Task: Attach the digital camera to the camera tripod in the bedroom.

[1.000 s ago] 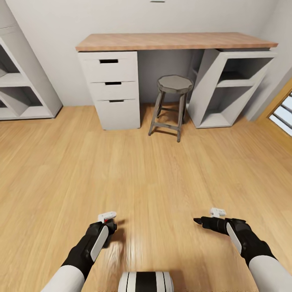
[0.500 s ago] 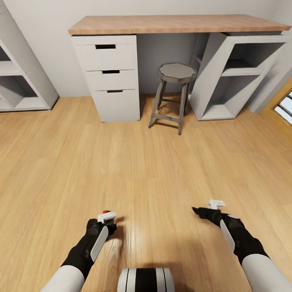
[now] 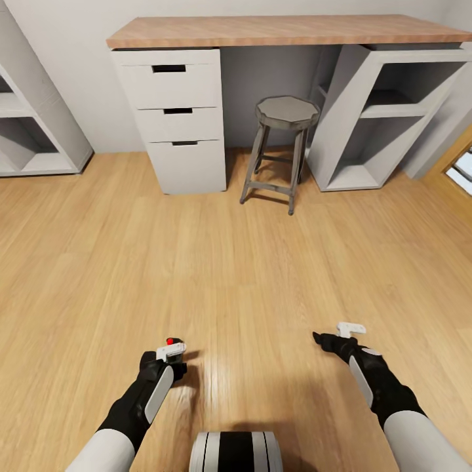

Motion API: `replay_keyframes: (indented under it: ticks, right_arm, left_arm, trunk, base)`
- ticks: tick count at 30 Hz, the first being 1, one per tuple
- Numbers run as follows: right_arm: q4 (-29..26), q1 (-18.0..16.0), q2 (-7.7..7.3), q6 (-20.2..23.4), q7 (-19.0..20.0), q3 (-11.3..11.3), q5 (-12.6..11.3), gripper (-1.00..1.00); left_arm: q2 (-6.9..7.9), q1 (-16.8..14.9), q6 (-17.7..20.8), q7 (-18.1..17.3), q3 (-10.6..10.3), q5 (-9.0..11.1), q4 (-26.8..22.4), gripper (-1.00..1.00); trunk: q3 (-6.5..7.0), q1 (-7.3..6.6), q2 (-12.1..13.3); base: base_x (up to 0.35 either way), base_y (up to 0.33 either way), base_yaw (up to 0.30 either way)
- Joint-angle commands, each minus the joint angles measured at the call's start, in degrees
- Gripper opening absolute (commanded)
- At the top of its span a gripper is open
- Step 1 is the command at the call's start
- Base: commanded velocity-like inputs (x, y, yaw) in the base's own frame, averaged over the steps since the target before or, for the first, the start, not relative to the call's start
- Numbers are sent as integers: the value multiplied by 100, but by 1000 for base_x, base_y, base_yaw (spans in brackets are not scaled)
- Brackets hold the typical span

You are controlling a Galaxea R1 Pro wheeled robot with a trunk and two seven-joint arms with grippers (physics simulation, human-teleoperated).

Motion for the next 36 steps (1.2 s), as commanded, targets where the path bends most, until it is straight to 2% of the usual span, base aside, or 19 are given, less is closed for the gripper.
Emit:
replay_keyframes:
  ticks: [1,7,12,15,21,36]
  right_arm:
    - [-7,-1,6,32,22,-16,-32,100]
    - [14,-1,28,25,-34,-5,-6,100]
    - [105,-1,132,23,-157,-6,277,100]
    - [145,-1,281,-94,-255,-14,560,100]
    - [162,-1,326,-274,-302,-15,632,100]
    - [155,-1,330,-318,-277,-16,658,100]
  left_arm:
    - [3,-1,14,54,-18,59,-8,100]
    - [5,-1,14,54,-18,47,-2,100]
    - [11,-1,14,53,-18,35,9,100]
    - [30,-1,14,49,-18,30,34,100]
    - [38,-1,14,38,-18,35,37,100]
    - [48,-1,10,19,-18,45,46,100]
  trunk:
    - [-4,-1,-1]
    - [-4,-1,-1]
    - [-4,-1,-1]
    - [-4,-1,-1]
    - [-4,-1,-1]
    - [-336,38,-22]
  base:
    - [0,0,0]
    - [0,0,0]
    - [0,0,0]
    - [0,0,0]
    - [0,0,0]
    - [0,0,0]
